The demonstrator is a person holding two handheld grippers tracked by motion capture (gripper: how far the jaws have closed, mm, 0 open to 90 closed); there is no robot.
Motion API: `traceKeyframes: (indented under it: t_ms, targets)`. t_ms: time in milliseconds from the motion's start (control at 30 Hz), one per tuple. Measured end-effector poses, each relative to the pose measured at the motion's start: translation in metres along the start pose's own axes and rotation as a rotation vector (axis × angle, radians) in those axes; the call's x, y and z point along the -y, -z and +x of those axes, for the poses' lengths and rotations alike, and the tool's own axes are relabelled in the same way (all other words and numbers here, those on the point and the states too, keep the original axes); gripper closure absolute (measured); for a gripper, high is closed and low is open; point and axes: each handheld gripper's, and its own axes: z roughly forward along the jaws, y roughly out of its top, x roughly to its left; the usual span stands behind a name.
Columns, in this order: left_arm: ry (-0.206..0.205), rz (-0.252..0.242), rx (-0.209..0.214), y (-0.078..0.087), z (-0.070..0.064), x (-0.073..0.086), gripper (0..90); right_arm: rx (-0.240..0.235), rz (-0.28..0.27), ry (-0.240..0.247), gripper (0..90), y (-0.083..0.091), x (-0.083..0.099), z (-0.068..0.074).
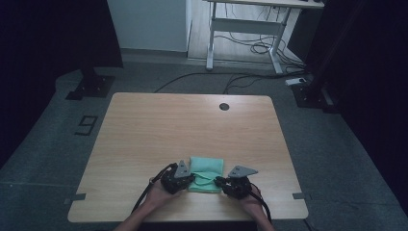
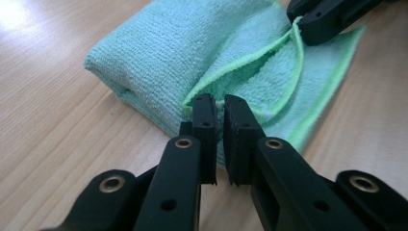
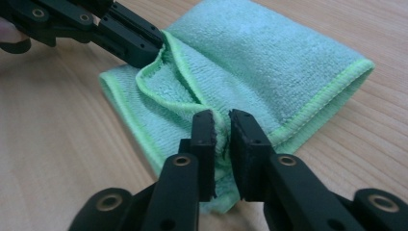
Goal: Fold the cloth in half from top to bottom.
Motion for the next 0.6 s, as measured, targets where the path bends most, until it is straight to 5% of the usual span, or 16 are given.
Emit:
traceKeyframes:
  t_ms: [200,367,600]
  targets:
    - [-0.027,-0.007,-0.006,0.008,-0.013,0.008,82.2,0.005,-0.002,0.027,75.3,0.006,0.002,0.008]
    - [0.001,-0.016,0.015,0.011,-0.013,0.016,80.5,-0.011,0.000,0.056,71.5,0.008,0.003,0.017]
    - [0.050,-0.134,0.000,0.032,-0.003,0.008,64.1,0.003,-0.070,0.047,55.4,0.026,0.001,0.019]
